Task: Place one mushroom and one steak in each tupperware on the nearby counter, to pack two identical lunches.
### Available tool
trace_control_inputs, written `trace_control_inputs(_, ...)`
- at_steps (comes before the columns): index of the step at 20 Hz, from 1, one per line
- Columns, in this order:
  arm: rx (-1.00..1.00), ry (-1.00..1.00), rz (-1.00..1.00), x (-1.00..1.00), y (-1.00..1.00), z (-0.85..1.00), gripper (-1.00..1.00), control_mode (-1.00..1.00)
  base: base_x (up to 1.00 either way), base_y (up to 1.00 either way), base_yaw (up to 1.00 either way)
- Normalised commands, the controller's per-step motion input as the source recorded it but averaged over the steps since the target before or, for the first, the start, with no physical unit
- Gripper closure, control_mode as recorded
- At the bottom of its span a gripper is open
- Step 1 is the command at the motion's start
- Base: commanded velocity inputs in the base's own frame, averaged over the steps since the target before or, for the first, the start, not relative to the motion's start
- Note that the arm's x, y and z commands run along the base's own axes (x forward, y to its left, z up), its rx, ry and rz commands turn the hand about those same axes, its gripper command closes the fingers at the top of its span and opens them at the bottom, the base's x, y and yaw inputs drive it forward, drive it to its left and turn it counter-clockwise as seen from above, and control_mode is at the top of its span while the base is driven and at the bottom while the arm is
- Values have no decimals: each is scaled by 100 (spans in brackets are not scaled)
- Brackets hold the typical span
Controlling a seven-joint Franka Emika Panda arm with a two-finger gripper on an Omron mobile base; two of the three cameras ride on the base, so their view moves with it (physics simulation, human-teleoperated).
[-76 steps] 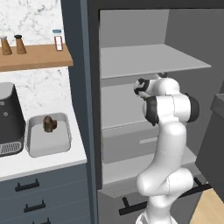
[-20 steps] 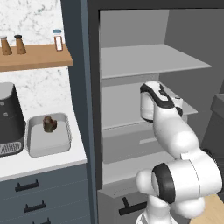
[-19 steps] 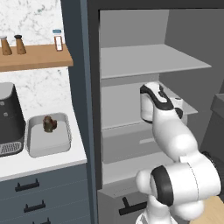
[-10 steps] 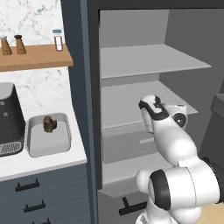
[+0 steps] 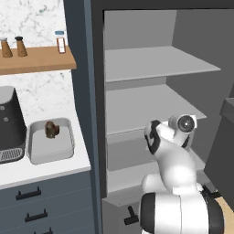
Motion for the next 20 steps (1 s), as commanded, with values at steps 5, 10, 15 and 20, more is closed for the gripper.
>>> trace_control_inputs(5,9,42,0,-20,0,100,100,-100,0,0,0)
trace_control_inputs(10,11,18,3,-49,-1,71,100,-100,0,0,0)
trace_control_inputs(15,6,-2,4,-93,5,3,100,-100,0,0,0)
trace_control_inputs(20,3,-15,1,-89,37,8,100,-100,0,0,0)
